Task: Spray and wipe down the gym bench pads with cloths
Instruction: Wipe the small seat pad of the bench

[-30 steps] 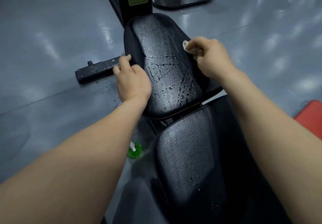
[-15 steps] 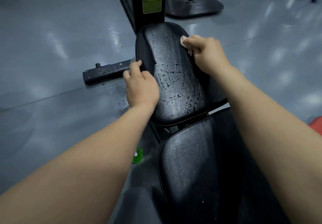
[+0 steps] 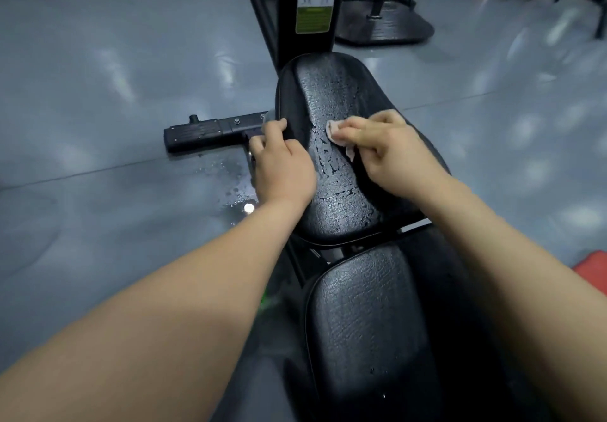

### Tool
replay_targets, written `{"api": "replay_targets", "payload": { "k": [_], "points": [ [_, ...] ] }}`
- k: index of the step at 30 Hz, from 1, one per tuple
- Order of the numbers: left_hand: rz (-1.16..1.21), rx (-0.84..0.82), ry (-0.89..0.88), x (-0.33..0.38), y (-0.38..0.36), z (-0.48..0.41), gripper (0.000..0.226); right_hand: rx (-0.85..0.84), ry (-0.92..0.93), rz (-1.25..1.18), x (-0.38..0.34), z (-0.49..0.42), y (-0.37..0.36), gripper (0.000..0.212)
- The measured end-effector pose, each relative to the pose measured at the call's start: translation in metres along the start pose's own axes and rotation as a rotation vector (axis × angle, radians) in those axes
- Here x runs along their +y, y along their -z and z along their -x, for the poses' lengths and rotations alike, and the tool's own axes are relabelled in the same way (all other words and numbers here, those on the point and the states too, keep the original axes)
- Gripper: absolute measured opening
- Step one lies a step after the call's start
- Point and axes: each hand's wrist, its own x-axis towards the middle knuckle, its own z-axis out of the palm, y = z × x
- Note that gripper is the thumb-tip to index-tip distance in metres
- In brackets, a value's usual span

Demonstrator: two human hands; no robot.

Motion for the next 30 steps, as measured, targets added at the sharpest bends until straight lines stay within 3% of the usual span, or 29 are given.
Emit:
{"api": "replay_targets", "payload": {
  "k": [7,16,25,30],
  "points": [
    [-0.008,-0.211,0.077,0.011,0.019,-0.003,0.043,-0.004,-0.258,0.044,0.022,-0.124,-0.011,0.041],
    [0.093,-0.440,0.080,-0.034,0.070,0.009,0.036,0.010,-0.014,0.007,-0.030,-0.007,-0.008,0.043],
    [0.108,-0.512,-0.011,-0.054,0.083,0.024,0.052,0.047,-0.303,0.177,0.018,-0.138,-0.018,0.044],
    [0.151,-0.538,-0.026,-0.063,0.085,0.022,0.055,0.056,-0.100,0.113,-0.009,-0.113,-0.026,0.046]
  ]
}}
